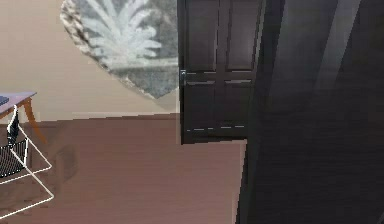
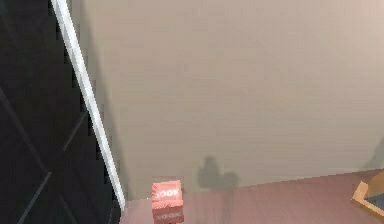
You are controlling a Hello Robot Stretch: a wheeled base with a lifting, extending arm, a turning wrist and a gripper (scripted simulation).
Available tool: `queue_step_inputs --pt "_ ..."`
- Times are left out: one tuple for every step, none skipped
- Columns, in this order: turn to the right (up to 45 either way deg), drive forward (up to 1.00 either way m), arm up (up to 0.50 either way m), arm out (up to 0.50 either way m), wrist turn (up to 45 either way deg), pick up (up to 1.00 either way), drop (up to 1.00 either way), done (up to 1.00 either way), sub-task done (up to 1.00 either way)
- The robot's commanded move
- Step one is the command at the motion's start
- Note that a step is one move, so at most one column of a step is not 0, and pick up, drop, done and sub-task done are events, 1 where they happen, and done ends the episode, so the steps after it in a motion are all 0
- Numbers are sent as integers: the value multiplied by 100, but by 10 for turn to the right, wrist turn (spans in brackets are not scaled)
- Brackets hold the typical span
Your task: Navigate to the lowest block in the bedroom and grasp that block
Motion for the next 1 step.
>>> queue_step_inputs --pt "0 0 0 0 0 100 0 0 0"
